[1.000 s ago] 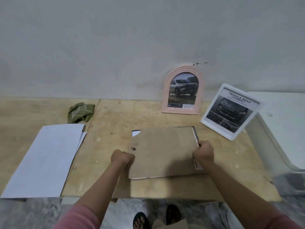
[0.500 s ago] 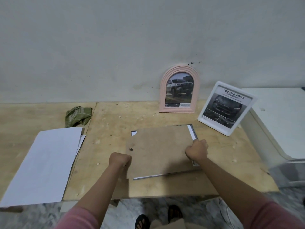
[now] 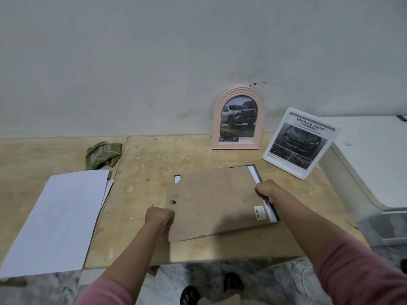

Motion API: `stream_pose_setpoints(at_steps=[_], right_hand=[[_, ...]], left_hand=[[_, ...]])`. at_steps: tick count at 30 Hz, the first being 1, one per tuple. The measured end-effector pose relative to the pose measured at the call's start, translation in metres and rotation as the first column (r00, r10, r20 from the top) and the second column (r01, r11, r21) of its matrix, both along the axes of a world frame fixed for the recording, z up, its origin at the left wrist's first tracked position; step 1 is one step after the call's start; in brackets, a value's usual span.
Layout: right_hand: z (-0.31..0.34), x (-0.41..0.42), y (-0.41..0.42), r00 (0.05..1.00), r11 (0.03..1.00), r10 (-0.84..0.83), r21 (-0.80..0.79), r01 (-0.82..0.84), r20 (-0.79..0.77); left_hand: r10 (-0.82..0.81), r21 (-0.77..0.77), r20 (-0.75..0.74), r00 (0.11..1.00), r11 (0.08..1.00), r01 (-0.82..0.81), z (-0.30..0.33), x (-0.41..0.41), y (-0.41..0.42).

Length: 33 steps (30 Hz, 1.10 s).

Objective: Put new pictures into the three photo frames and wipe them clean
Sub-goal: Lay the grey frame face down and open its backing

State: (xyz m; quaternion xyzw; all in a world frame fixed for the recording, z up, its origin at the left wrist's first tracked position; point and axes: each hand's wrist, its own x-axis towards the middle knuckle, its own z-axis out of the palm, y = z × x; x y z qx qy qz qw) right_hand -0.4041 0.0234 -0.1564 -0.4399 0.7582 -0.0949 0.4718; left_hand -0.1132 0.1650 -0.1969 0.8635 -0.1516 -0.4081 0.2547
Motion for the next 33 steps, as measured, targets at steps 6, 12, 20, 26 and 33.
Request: stream_pose_setpoints(at_steps=[6,12,20,26,33], right_hand=[[0.001,-0.007,-0.004,0.968,0.991,-0.110,0.101,0.089,0.227],[-0.009,-0.009,0.002,0.969,0.985,-0.155,-0.040,0.165,0.192],[-0.021,0.001,0.017,0.973,0.976,-0.157,-0.178,0.126,-0.172],[-0.013,0.016,0.019,0.990,0.975,-0.137,-0.182,0.130,-0.023],[-0.012,0.044,0.037,0.980,0.968,-0.163,-0.171,0.181,0.117]], left_hand=[[0.018,-0.010,-0.017,1.000,1.000,-0.018,-0.001,0.002,0.000],[0.064,-0.071,-0.054,0.996,0.995,-0.068,0.003,0.000,-0.003],[0.076,-0.130,-0.055,0.996,0.988,-0.083,0.012,0.004,-0.005],[0.097,-0.110,-0.033,0.995,0.989,-0.100,0.012,0.014,0.001],[0.058,-0.062,0.083,0.995,0.997,-0.053,0.018,0.039,0.003]])
